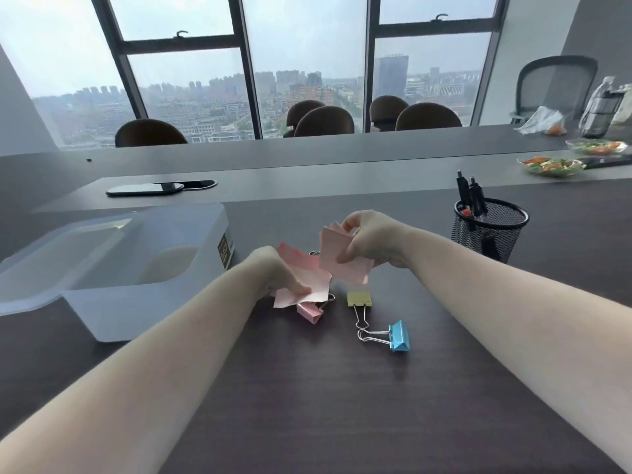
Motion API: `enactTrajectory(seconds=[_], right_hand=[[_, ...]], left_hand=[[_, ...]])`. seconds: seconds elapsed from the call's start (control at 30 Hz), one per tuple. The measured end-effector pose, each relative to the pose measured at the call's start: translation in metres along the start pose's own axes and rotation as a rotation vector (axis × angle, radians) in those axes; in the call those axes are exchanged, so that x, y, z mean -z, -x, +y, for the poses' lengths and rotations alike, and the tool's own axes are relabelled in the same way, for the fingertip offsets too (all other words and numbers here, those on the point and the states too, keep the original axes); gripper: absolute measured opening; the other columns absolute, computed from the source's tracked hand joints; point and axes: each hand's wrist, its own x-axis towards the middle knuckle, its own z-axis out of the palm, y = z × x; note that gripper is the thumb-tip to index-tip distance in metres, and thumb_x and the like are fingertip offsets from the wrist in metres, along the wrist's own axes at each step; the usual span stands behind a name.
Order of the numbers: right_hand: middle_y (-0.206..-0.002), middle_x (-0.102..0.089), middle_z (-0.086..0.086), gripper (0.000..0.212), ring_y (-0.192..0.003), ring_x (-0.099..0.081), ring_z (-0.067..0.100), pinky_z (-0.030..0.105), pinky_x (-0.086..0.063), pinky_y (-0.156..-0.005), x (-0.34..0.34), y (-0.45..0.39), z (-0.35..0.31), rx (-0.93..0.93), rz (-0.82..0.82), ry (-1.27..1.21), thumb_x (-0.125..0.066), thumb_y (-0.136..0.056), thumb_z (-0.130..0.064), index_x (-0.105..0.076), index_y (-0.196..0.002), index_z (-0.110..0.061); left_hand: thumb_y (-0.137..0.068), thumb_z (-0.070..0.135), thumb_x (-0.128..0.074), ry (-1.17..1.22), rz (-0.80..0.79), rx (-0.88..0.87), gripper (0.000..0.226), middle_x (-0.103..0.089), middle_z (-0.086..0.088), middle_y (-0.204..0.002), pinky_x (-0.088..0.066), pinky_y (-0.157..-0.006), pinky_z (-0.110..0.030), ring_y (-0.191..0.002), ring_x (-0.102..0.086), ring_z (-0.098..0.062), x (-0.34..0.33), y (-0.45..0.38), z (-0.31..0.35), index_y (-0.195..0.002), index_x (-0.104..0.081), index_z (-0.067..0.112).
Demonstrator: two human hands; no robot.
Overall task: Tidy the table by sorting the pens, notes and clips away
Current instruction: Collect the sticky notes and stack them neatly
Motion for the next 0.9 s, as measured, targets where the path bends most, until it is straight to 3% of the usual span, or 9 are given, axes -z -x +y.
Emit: enactTrajectory(seconds=[0.13,0.2,0.27,0.4,0.47,0.57,0.67,0.8,0.9], right_hand=[[-0.078,-0.056,0.005,0.031,-0.082,-0.062,0.029,0.034,-0.055,-0.067,0.002,0.003,0.003,0.003,0.012,-0.023,-0.068,-0.077,0.006,-0.055,-0.098,-0.012],[-0.084,-0.059,0.008,0.032,-0.084,-0.064,0.031,0.041,-0.056,-0.076,0.002,0.003,0.004,0.008,0.014,-0.032,-0.068,-0.076,0.006,-0.055,-0.098,-0.012],[-0.089,-0.061,0.011,0.032,-0.085,-0.065,0.032,0.044,-0.055,-0.079,0.004,0.003,0.004,0.018,0.018,-0.044,-0.069,-0.075,0.006,-0.055,-0.097,-0.012],[-0.085,-0.06,0.008,0.038,-0.074,-0.064,0.028,0.035,-0.055,-0.068,0.009,0.005,-0.002,0.054,0.014,-0.102,-0.071,-0.075,0.005,-0.054,-0.104,-0.013],[-0.08,-0.059,0.005,0.041,-0.069,-0.063,0.025,0.031,-0.054,-0.063,0.011,0.008,-0.005,0.079,-0.015,-0.132,-0.072,-0.074,0.004,-0.054,-0.107,-0.013],[-0.083,-0.057,0.005,0.052,-0.069,-0.062,0.022,0.03,-0.054,-0.063,0.008,0.01,-0.007,0.107,-0.04,-0.15,-0.074,-0.073,0.004,-0.05,-0.115,-0.016],[-0.092,-0.056,0.007,0.064,-0.079,-0.061,0.023,0.036,-0.056,-0.077,0.003,0.008,-0.005,0.154,0.019,-0.188,-0.074,-0.071,0.003,-0.043,-0.12,-0.024],[-0.093,-0.06,0.005,0.068,-0.073,-0.061,0.017,0.022,-0.049,-0.06,-0.006,0.0,0.01,0.252,0.208,-0.277,-0.072,-0.071,0.001,-0.038,-0.121,-0.031],[-0.087,-0.054,-0.004,0.069,-0.073,-0.057,0.009,0.011,-0.045,-0.056,-0.013,-0.004,0.023,0.305,0.368,-0.254,-0.069,-0.073,-0.003,-0.038,-0.126,-0.033]], left_hand=[[-0.066,0.031,-0.085,0.011,-0.014,0.036,0.055,-0.068,-0.015,-0.108,-0.046,-0.076,-0.031,-0.088,-0.06,-0.026,-0.003,-0.006,-0.003,-0.105,-0.061,0.001],[-0.068,0.029,-0.083,0.036,0.007,0.028,0.058,-0.061,-0.012,-0.105,-0.048,-0.087,-0.035,-0.105,-0.062,-0.03,-0.003,-0.007,-0.006,-0.114,-0.06,0.002],[-0.062,0.018,-0.084,0.141,0.041,0.007,0.065,-0.06,-0.007,-0.103,-0.052,-0.093,-0.038,-0.11,-0.063,-0.034,-0.001,-0.01,-0.009,-0.118,-0.059,0.0],[-0.071,0.0,-0.075,0.514,0.139,-0.06,0.047,-0.063,-0.014,-0.11,-0.056,-0.087,-0.045,-0.099,-0.066,-0.033,0.007,-0.014,-0.015,-0.111,-0.052,0.008],[-0.075,-0.004,-0.07,0.658,0.219,-0.172,0.052,-0.062,-0.013,-0.111,-0.056,-0.084,-0.043,-0.099,-0.064,-0.031,0.01,-0.018,-0.017,-0.119,-0.048,0.012],[-0.079,-0.006,-0.061,0.763,0.263,-0.343,0.038,-0.065,-0.007,-0.101,-0.053,-0.087,-0.038,-0.098,-0.063,-0.028,0.014,-0.016,-0.017,-0.108,-0.058,0.018],[-0.083,-0.012,-0.052,0.954,0.096,-0.421,0.033,-0.069,-0.01,-0.1,-0.054,-0.089,-0.042,-0.095,-0.066,-0.029,0.011,-0.011,-0.013,-0.095,-0.065,0.016],[-0.078,-0.019,-0.042,1.188,-0.16,-0.478,0.039,-0.067,-0.009,-0.09,-0.052,-0.079,-0.037,-0.08,-0.062,-0.023,-0.007,-0.007,-0.003,-0.099,-0.063,0.007],[-0.06,-0.012,-0.047,1.166,-0.215,-0.507,0.04,-0.069,-0.009,-0.08,-0.051,-0.077,-0.038,-0.075,-0.063,-0.026,-0.02,-0.012,-0.002,-0.089,-0.066,0.008]])
